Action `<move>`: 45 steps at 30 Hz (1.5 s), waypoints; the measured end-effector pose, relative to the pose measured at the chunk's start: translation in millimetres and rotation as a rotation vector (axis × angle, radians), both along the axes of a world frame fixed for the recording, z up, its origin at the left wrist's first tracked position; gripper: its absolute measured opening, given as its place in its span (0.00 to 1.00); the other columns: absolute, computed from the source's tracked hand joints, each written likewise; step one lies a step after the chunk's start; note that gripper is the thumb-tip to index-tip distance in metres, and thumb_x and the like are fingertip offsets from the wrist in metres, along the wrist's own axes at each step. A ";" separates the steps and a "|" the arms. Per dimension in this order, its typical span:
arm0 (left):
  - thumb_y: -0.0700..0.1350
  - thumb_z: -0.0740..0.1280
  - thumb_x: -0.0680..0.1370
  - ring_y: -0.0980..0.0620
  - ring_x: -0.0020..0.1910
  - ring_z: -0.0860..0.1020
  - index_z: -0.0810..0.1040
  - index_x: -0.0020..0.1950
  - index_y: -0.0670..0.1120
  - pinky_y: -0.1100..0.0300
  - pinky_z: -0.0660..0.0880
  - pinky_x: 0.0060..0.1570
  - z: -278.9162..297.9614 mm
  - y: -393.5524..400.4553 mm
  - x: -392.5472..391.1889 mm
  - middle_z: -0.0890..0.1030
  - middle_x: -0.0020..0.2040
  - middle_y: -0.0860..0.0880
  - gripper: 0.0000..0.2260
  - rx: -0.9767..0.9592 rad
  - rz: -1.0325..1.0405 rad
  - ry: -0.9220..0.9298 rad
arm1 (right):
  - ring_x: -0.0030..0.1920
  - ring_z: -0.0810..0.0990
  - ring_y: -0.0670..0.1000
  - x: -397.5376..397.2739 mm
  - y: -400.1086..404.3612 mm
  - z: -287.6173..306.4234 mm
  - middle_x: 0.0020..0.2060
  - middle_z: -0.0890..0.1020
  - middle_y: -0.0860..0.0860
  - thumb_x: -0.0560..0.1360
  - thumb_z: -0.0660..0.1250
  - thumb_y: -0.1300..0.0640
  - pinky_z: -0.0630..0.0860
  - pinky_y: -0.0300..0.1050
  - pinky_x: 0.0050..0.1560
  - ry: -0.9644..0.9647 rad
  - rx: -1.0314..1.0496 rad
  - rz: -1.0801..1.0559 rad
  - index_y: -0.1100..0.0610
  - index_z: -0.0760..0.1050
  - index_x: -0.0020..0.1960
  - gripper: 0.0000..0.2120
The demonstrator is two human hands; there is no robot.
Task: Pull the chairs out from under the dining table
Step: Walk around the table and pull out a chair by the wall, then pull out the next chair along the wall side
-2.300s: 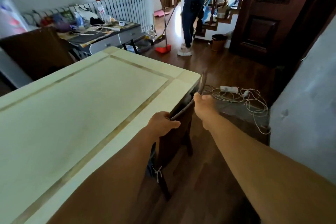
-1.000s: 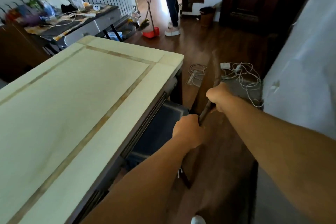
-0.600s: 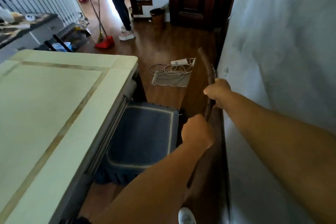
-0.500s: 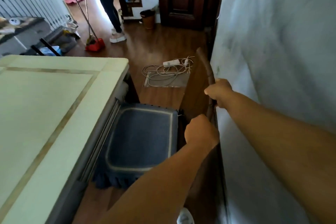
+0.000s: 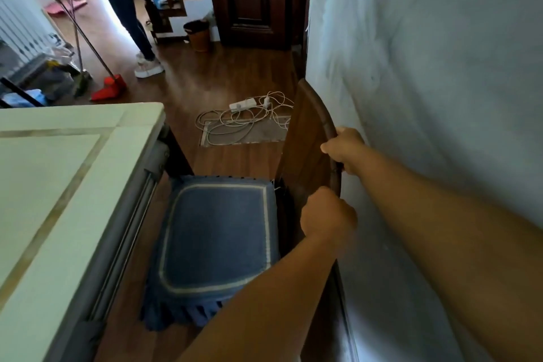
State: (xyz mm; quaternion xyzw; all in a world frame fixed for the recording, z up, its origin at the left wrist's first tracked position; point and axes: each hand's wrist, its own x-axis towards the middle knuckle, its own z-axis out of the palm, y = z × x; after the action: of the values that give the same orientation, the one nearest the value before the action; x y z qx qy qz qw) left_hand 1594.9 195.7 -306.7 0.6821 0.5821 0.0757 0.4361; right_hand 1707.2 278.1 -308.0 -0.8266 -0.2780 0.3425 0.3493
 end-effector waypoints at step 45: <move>0.55 0.60 0.79 0.47 0.53 0.77 0.71 0.67 0.43 0.58 0.67 0.45 74.9 -327.1 -337.1 0.78 0.63 0.44 0.22 0.315 0.251 -0.283 | 0.53 0.80 0.63 -313.2 -439.8 77.6 0.51 0.82 0.63 0.75 0.57 0.46 0.76 0.62 0.57 0.151 0.465 -0.100 0.63 0.76 0.49 0.20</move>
State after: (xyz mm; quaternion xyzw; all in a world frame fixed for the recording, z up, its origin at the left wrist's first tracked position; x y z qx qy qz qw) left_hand 1257.9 -131.4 -231.8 0.6464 0.5766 0.3139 0.3888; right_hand 1394.0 -161.7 -230.5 -0.7087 -0.2815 0.3124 0.5665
